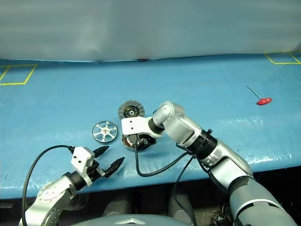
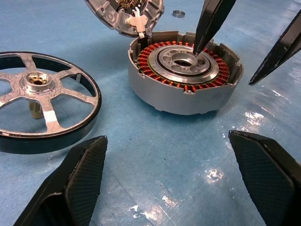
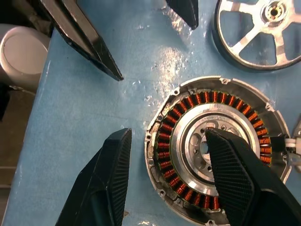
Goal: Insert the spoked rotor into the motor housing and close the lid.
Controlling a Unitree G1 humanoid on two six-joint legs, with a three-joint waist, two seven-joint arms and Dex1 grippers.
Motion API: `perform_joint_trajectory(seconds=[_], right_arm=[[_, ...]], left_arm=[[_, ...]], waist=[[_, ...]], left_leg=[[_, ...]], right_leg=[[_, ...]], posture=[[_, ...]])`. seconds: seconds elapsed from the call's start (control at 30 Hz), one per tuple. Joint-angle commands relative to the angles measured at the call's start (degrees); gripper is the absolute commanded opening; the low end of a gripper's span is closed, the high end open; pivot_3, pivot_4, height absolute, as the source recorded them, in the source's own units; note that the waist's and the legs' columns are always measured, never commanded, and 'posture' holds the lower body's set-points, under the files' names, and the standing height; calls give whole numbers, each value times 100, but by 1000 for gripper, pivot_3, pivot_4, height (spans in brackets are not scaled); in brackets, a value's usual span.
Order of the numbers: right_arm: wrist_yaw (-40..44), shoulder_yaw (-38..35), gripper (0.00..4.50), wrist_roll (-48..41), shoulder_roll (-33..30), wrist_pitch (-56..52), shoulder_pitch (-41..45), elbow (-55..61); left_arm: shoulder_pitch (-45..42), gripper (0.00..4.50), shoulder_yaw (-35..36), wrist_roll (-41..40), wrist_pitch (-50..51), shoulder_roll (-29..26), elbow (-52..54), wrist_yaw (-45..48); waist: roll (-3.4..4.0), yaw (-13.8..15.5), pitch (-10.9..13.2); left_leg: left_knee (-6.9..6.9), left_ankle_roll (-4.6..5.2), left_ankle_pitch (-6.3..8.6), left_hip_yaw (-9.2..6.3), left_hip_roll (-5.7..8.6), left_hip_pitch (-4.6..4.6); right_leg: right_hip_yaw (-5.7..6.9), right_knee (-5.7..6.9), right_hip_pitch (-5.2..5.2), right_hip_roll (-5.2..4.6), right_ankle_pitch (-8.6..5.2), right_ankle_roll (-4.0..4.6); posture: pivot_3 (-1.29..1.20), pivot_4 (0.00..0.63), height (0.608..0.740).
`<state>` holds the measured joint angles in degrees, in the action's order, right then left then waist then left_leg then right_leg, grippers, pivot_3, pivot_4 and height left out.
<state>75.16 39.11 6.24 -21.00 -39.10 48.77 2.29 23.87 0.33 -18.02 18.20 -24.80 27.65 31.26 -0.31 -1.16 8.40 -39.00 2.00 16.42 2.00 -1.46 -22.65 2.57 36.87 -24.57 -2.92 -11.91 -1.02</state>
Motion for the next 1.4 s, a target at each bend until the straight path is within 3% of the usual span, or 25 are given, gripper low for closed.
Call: perform_joint_trajectory(seconds=[0.03, 0.37, 0.6, 0.8, 0.9, 1.0, 1.37, 1.4], right_arm=[[-251, -534, 2618, -267, 77, -65, 152, 300], [-2084, -2572, 2618, -859, 286, -524, -307, 836], [-4223, -3917, 2618, -795, 769, -863, -718, 948], [-5728, -4008, 2618, -620, 1708, -553, -1304, 544], [-6370, -3973, 2010, -451, 2024, -189, -1493, 42], [-6839, -3914, 1077, -318, 2189, 218, -1604, -532], [-7207, -3937, 1077, -434, 2349, 1210, -1577, -1859], [-7198, -3951, 1249, -459, 2341, 1272, -1559, -1864]], left_arm=[[-8, 4500, 3, -11, -80, 14, 87, 12], [15, 4500, 100, -35, -6, -41, 201, -24], [-12, 4500, 132, -126, 81, -116, 236, 42], [-66, 4500, 127, -118, 86, -141, 251, 46], [-81, 4500, 118, -118, 106, -140, 264, 31], [-85, 4500, 108, -119, 129, -130, 285, 14], [-78, 4500, 74, -100, 182, -121, 332, -15], [-74, 4500, 74, -102, 184, -121, 333, -15]], waist=[[0, 1, 0], [-2, 61, -1], [0, 36, 0], [3, 13, 2], [5, 1, 3], [5, -3, 3], [7, -42, 4], [7, -42, 4]], left_leg=[[-1, 0, 0, 0, 0, 0], [-3, 2, 1, 0, 2, -5], [-4, 3, 2, 6, 0, -3], [0, 1, 0, 11, -12, -4], [0, -2, -1, 10, -14, -3], [-3, -1, -1, 13, -10, -4], [-2, -1, -2, 16, -12, -3], [-2, -1, -1, 16, -13, -2]], right_leg=[[0, 0, 0, 0, 0, 0], [-1, -1, 1, -2, 2, -3], [-7, 2, 0, 2, 1, -2], [-28, 4, -5, 30, 6, -10], [-32, 5, -4, 35, 6, -11], [-38, 1, -2, 33, 5, -9], [-45, 3, -4, 37, 6, -11], [-45, 3, -3, 37, 6, -11]], posture=[[0, 150, 740], [0, 150, 740], [0, 150, 740], [0, 150, 740], [0, 150, 740], [0, 150, 740], [0, 150, 740], [0, 150, 740]])
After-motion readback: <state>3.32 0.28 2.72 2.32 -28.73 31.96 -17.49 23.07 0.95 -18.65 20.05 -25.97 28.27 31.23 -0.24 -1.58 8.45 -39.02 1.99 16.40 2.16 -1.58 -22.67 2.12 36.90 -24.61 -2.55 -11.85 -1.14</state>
